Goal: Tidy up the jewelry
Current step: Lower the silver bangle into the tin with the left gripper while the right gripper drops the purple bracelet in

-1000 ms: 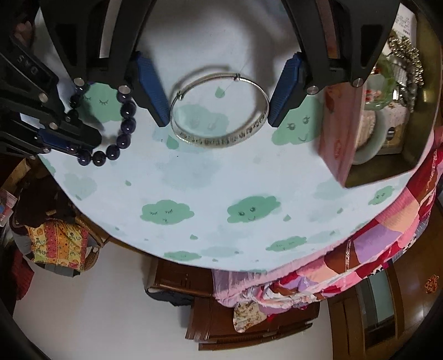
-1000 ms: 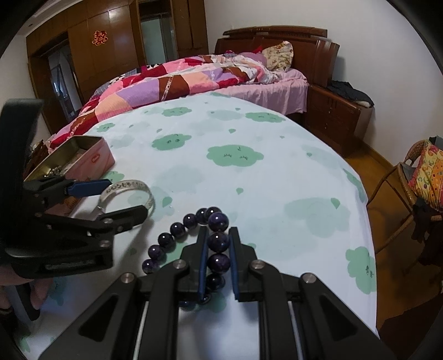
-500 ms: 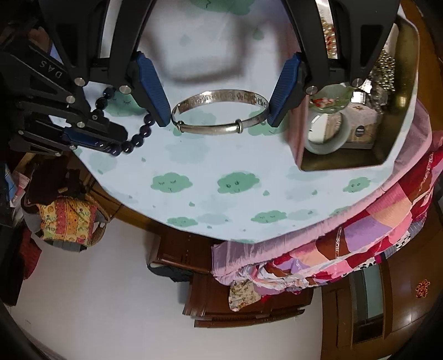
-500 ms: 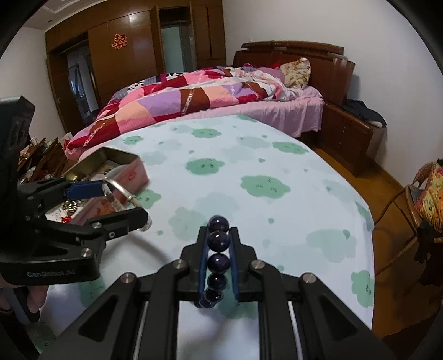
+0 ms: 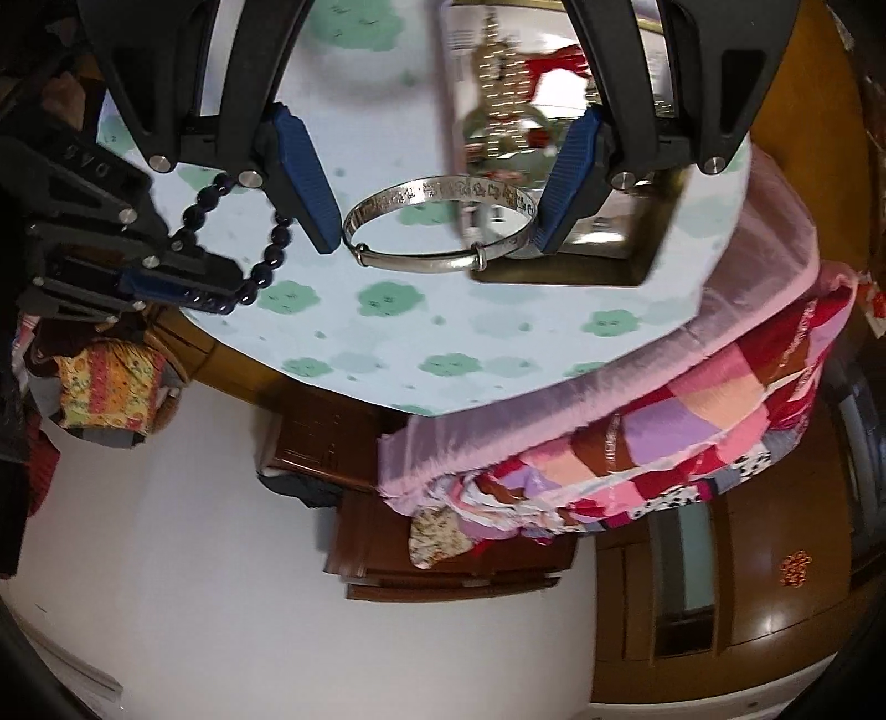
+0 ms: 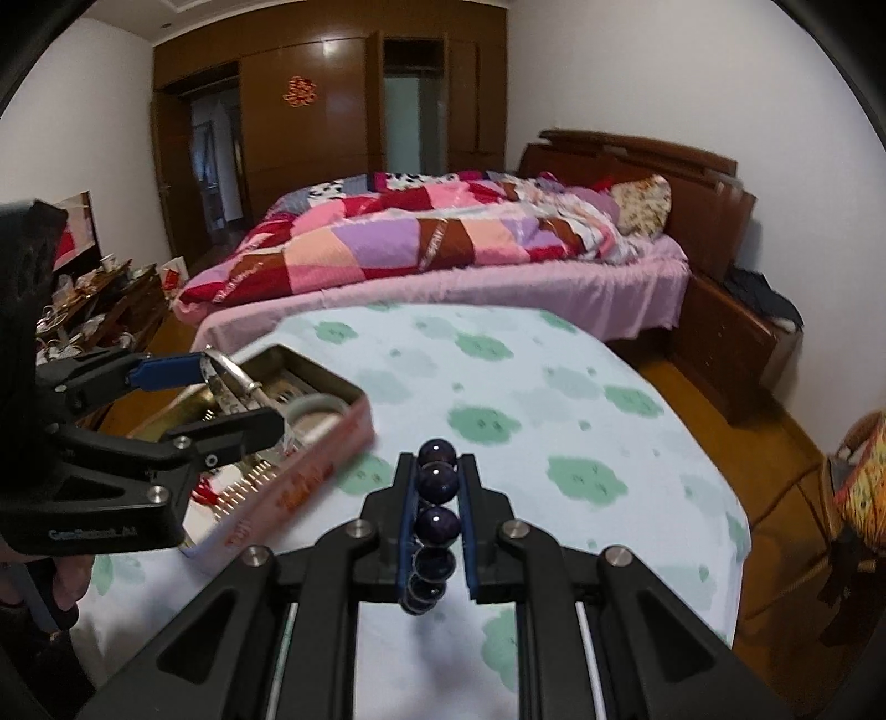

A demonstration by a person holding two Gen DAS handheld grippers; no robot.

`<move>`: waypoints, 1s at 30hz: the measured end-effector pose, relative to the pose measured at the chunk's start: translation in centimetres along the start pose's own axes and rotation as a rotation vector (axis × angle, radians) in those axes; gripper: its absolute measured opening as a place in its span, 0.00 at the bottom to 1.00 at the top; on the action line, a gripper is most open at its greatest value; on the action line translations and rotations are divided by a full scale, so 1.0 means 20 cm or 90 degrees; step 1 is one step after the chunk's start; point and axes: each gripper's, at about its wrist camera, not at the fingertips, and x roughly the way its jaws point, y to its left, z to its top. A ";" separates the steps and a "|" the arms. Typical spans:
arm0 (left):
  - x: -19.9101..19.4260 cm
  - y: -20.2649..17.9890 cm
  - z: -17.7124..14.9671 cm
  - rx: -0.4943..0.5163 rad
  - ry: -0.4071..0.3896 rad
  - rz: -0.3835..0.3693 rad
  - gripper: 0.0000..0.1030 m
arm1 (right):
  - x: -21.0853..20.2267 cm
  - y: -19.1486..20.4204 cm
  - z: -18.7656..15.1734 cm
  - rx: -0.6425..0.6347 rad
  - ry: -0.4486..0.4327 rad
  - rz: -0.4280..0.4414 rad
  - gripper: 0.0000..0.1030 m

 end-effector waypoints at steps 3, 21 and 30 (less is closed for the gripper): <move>-0.03 0.08 0.00 -0.009 -0.005 0.020 0.70 | 0.00 0.06 0.06 -0.018 -0.012 0.011 0.16; 0.00 0.36 -0.10 -0.063 0.021 0.090 0.70 | 0.16 0.37 0.26 -0.093 -0.038 0.087 0.16; 0.03 0.43 -0.14 -0.080 0.033 0.101 0.70 | 0.25 0.45 0.27 -0.098 -0.024 0.106 0.16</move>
